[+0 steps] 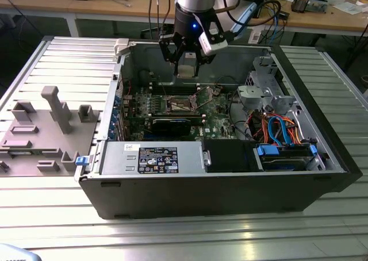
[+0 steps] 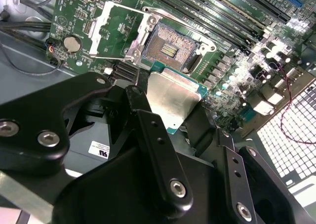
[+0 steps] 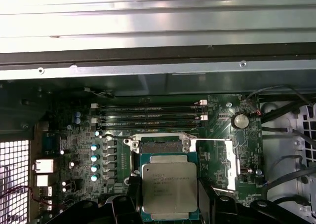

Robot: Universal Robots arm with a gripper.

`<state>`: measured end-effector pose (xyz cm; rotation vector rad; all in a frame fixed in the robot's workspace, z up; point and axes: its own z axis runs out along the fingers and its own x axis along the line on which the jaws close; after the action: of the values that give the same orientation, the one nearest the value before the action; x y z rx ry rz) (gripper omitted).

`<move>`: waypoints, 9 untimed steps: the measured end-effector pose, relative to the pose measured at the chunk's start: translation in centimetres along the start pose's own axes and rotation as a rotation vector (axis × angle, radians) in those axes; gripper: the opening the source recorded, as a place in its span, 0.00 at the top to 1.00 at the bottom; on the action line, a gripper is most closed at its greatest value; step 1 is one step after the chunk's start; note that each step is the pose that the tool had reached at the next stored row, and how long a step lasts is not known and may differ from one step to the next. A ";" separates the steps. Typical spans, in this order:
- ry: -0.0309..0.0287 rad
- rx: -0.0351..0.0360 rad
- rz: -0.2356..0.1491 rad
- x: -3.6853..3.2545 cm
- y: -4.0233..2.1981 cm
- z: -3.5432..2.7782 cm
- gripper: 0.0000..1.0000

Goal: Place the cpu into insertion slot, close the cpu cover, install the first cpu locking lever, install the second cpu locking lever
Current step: 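Place the cpu into insertion slot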

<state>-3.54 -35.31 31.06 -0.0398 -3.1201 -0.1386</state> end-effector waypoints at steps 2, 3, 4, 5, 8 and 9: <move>0.0000 0.0001 0.000 0.00 -0.01 0.08 0.45; 0.0000 0.0000 0.000 0.00 -0.01 0.11 0.45; 0.0000 0.0000 0.000 0.00 -0.01 0.14 0.45; 0.0000 -0.0001 0.000 0.00 -0.02 0.18 0.45; 0.0000 0.0001 0.000 0.00 -0.02 0.25 0.45; 0.0000 0.0000 0.000 -0.01 -0.02 0.28 0.45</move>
<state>-3.54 -35.31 30.78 -0.0398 -3.1200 -0.1386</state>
